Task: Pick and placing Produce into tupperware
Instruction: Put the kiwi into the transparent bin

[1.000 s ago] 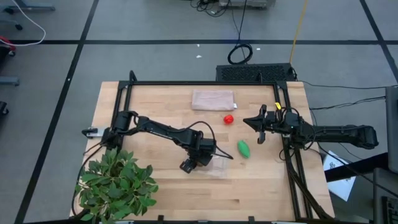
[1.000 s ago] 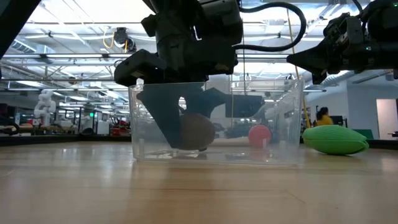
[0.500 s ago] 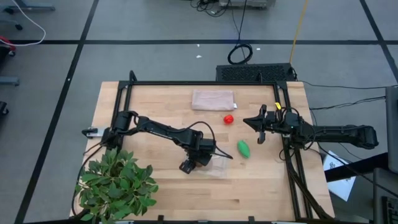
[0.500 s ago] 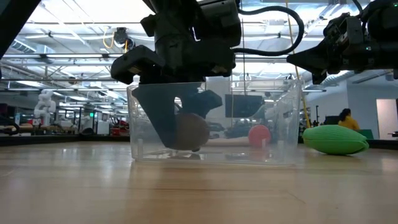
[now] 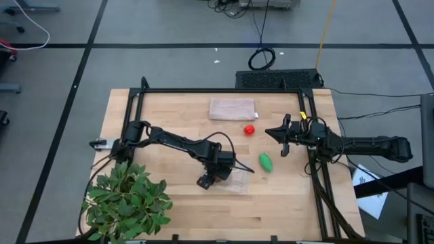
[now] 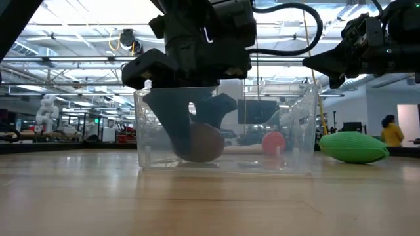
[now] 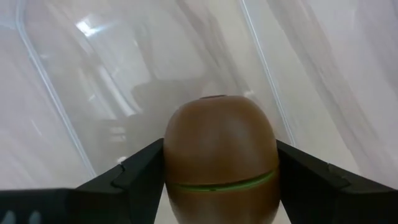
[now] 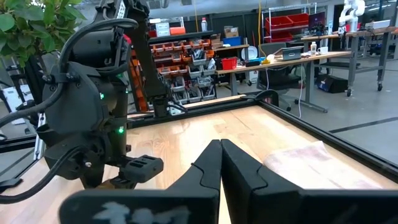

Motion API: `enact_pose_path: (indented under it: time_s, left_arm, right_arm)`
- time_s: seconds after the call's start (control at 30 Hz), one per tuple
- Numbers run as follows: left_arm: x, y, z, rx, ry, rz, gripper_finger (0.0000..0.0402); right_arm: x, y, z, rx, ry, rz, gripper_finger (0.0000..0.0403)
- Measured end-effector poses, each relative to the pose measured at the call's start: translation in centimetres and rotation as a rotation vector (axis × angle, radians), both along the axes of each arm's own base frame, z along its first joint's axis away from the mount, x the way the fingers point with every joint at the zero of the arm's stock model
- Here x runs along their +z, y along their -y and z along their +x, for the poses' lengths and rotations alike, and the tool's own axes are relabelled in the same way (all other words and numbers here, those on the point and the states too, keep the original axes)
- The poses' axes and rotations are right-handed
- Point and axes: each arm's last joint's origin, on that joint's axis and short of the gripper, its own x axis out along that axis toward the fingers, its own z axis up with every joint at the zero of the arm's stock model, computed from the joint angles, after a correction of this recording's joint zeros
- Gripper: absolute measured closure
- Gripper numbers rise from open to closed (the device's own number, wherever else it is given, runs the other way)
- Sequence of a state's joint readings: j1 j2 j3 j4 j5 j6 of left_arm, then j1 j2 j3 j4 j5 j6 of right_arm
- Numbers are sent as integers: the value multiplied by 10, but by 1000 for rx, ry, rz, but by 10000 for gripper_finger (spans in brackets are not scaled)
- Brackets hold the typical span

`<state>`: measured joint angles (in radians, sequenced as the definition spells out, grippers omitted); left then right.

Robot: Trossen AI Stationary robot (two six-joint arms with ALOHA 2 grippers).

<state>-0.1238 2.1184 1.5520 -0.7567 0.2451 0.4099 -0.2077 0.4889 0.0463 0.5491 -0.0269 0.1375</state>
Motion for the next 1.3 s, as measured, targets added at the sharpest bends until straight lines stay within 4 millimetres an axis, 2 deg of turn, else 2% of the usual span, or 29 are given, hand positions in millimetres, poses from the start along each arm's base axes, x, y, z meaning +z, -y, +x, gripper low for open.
enact_pose_path:
  time_s: [0.3,0.7,1.03,1.3]
  left_arm:
    - [6,0,-1,3,-20,7,130]
    - [50,0,15,3,53,22,130]
    - [42,-1,9,-14,-1,0,131]
    - [32,5,4,-26,-28,-1,172]
  right_arm:
    - [0,0,0,-1,0,0,403]
    - [0,0,0,0,0,0,403]
    - [0,0,0,-1,0,0,403]
    - [0,0,0,-1,0,0,403]
